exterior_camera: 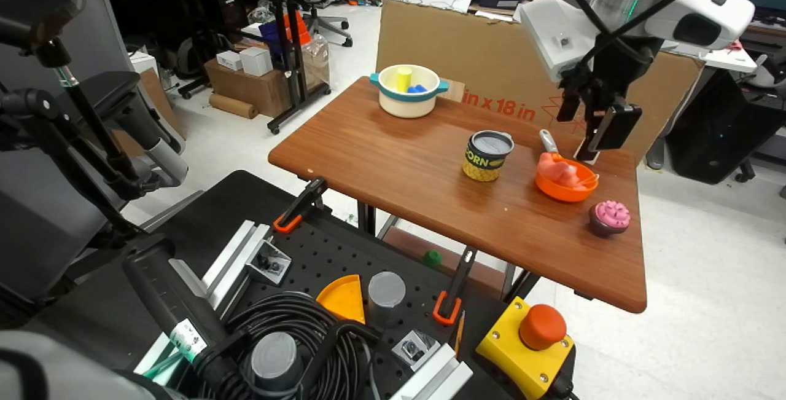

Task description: Pick up the lid from the table and put it on the bottle, then pick up the plush toys and put them on the pan

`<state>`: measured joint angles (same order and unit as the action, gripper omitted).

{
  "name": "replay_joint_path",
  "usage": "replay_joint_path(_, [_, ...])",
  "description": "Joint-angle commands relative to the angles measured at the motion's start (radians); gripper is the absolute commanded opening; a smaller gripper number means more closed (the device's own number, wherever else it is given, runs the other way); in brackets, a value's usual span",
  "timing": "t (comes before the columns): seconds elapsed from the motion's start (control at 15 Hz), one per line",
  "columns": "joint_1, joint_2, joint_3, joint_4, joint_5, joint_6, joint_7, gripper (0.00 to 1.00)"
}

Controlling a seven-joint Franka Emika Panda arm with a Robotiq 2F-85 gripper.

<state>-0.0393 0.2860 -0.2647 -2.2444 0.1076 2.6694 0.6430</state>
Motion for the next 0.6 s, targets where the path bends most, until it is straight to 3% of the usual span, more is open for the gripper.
replay_joint_path(0.0, [-0.022, -0.020, 0.014, 0.003, 0.009, -0.020, -0.021, 1.00])
replay_joint_path(0.53, [-0.072, -0.077, 0.012, -0.054, 0.028, -0.003, -0.055, 1.00])
